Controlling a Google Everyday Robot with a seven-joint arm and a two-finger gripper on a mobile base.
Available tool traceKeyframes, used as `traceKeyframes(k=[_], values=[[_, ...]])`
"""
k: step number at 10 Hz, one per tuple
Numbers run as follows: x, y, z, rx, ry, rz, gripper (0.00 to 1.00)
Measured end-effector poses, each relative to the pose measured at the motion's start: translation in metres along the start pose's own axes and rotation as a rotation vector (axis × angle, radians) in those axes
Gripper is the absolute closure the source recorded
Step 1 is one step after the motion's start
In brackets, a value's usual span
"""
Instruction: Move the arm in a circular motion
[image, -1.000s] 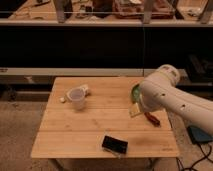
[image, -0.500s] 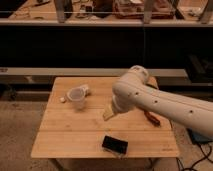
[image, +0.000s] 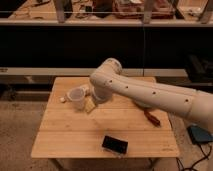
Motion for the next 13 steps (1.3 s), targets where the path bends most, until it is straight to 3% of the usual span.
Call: traceKeyframes(k=[3,6,8,10,13], values=[[0.057,0.051,0.024,-0.059,0.030,0.055,0.20],[0.111,0.102,0.043,-0.077,0.090,0.129,0.20],[0.130,0.122,0.054,-0.089,0.099,0.141,0.20],[0.123,0.154,0.054,-0.111,0.084,0.164,0.20],[0.072,0.227,0.038,-0.184,0.039,0.238,0.20]])
